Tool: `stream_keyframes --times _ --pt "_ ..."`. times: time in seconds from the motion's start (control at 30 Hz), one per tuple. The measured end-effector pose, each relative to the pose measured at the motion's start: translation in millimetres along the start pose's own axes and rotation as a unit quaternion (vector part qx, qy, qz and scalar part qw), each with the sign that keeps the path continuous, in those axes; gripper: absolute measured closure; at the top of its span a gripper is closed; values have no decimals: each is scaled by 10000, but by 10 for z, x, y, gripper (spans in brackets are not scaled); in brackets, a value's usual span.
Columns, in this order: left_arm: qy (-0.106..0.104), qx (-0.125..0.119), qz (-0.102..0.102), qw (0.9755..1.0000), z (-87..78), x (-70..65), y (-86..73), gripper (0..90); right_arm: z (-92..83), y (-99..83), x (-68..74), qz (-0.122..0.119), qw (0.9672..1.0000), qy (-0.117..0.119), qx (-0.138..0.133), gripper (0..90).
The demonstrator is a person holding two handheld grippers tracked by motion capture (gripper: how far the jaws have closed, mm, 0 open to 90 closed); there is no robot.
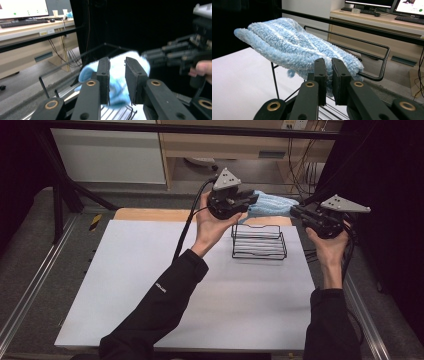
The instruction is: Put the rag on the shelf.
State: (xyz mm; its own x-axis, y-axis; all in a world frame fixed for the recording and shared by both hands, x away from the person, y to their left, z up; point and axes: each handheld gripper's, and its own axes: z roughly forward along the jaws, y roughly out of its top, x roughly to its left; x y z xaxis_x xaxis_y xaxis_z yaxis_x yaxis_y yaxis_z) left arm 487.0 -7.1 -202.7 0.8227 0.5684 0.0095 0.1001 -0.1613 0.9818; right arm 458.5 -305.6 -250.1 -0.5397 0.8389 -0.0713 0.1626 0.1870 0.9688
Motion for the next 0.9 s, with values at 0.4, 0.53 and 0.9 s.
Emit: stream_keyframes --times 0.4,0.53,0.9 --pt "-153 1008 117 9947 293 -34 -258 879 -13 -14 -7 -45 10000 83 -32 804" --pt "-127 1079 64 9941 330 -11 -329 898 -4 -21 -2 63 9999 137 -19 766" --pt "-12 1194 229 9926 388 -11 -398 900 -59 33 18 398 9984 350 -209 650"
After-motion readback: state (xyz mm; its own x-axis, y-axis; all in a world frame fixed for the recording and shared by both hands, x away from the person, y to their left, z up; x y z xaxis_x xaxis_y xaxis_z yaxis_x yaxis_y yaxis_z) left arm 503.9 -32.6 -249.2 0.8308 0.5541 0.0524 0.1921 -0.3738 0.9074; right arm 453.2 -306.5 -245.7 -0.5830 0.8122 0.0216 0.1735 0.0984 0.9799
